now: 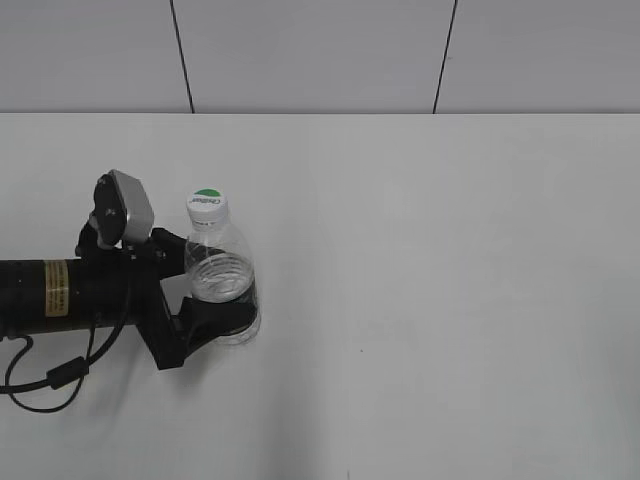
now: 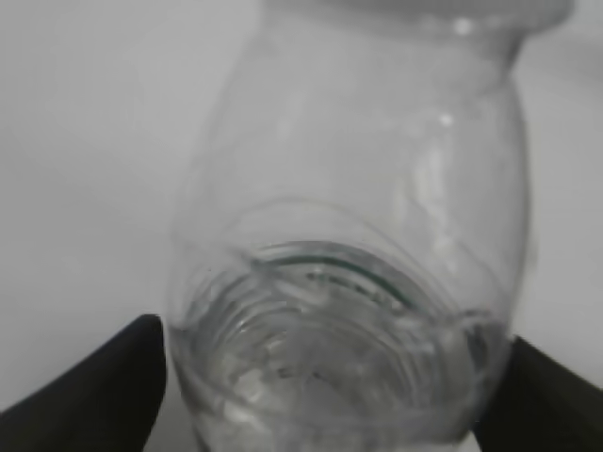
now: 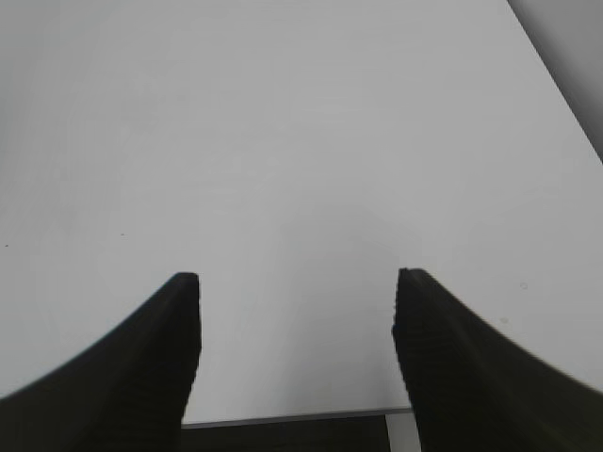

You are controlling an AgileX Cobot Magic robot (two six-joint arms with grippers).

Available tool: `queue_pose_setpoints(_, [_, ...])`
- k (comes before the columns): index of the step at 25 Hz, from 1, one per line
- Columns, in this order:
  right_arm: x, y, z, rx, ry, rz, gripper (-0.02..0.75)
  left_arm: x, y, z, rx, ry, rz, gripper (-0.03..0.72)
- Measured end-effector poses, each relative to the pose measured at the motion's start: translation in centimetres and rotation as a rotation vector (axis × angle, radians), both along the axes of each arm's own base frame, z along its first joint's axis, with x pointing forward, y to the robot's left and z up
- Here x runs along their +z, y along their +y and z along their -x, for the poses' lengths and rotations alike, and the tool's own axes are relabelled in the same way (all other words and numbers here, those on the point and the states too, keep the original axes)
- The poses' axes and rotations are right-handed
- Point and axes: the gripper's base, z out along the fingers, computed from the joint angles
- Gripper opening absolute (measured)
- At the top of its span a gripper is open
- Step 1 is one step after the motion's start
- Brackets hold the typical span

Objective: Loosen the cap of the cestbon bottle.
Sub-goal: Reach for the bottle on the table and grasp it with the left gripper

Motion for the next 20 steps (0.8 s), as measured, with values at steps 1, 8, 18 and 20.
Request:
queue_pose_setpoints(1, [0.00,0.00,0.00,0.000,0.000,0.000,0.498,0.01,0.11,-0.15,0.001,-0.003,-0.002,0.562])
queue_pose_setpoints(8, [0.00,0.00,0.00,0.000,0.000,0.000,0.498,-0.17,0.38,-0.24,-0.015,0.003,-0.013,0.562])
queue_pose_setpoints(18, [0.00,0.00,0.00,0.000,0.000,0.000,0.498,-0.90,0.09,0.02,-0.059,0.055,0.028,0.539])
queue_pose_setpoints(20, [0.00,0.00,0.00,0.000,0.000,0.000,0.498,-0.76,-0.01,-0.19,-0.067,0.045,0.039,0.530])
